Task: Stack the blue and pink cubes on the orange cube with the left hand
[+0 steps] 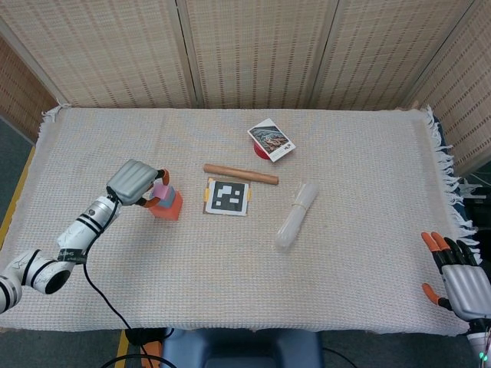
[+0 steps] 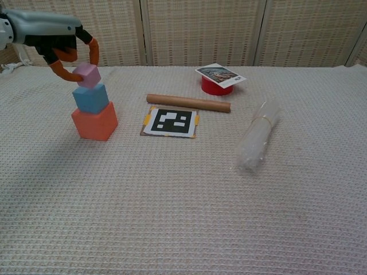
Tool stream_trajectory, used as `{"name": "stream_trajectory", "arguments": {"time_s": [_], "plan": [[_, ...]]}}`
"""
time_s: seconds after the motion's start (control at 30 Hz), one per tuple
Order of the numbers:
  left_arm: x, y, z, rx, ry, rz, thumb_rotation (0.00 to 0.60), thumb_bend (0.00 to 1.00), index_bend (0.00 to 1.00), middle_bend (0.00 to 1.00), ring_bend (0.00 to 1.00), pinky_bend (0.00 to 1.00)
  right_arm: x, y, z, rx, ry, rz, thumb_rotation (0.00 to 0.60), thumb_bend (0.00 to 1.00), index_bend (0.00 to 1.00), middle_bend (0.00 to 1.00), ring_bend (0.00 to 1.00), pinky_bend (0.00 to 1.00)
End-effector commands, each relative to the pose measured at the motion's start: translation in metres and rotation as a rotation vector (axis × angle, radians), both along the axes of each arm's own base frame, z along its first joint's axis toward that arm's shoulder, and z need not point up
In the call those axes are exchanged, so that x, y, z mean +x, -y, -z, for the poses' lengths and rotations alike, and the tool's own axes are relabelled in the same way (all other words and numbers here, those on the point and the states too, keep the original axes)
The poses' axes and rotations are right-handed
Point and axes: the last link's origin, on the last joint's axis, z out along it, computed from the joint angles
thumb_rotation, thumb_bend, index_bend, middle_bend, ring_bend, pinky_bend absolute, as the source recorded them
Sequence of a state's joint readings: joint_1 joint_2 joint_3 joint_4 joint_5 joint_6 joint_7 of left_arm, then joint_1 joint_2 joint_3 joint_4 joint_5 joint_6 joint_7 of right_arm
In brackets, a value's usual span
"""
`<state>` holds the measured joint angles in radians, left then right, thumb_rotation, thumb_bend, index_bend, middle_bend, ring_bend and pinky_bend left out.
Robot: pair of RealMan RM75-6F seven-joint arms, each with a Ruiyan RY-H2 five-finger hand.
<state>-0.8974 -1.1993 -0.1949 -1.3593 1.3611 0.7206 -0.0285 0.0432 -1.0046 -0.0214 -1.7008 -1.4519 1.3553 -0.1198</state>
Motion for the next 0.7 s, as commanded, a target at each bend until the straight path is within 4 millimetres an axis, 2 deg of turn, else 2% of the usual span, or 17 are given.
{"name": "stream_trajectory", "arguments": {"time_s": [0.03,0.47,0.7], "plan": [[0.0011,-0.0032,0.0032,-0.005,-0.011,0.000,0.600,0.28,0.46,1.00,1.00,1.00,-0.0003,0.0004,-0.0002,-0.004,-0.003,0.005,0.600,0.22,0.00,0.00,0.00,0.00],[0.0004,-0.0092,0.0049,0.000,-0.014,-0.005,0.600,0.27,0.45,1.00,1.00,1.00,-0.0014,0.0031,-0.0011,-0.006,-0.001,0.014,0.600,0.22,0.00,0.00,0.00,0.00],[-0.0010,-0.0114,0.0066,-0.001,-0.025,-0.011,0.600,0.28,0.39,1.00,1.00,1.00,-0.0013,0.0029,-0.0020,-0.011,0.000,0.014,0.600,0.22,0.00,0.00,0.00,0.00]]}}
